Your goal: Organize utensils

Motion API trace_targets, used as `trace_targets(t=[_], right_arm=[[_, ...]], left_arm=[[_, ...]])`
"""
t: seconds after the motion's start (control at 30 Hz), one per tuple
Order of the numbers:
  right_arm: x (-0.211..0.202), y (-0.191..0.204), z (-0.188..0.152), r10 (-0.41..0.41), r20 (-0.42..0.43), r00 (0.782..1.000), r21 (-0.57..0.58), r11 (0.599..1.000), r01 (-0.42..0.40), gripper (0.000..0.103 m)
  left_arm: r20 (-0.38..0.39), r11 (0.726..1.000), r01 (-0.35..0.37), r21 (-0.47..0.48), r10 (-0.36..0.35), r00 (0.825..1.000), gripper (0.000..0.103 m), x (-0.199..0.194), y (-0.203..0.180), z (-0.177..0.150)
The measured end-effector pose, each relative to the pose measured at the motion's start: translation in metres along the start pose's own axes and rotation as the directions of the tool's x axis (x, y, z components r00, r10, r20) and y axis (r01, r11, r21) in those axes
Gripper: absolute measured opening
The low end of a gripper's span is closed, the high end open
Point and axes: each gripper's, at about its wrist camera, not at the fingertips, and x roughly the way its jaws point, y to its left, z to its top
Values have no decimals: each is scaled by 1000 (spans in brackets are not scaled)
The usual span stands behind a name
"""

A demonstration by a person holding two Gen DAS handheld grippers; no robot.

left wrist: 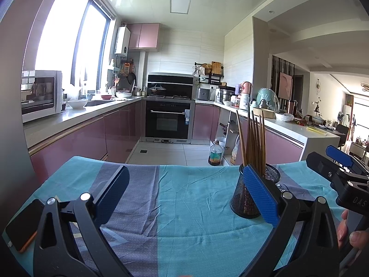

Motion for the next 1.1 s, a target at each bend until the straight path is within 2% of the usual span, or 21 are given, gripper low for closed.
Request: trace_targets(t=[0.6,1.1], right_arm=[[0,0,-2,0,-5,1000,3,1000,0,96],[8,-5,-10,-6,-40,999,20,1000,7,96]], left_arm=[[2,1000,-9,16,9,1000,97,-9,-1,-3],[-59,1000,2,4,-2,998,97,0,7,-5]])
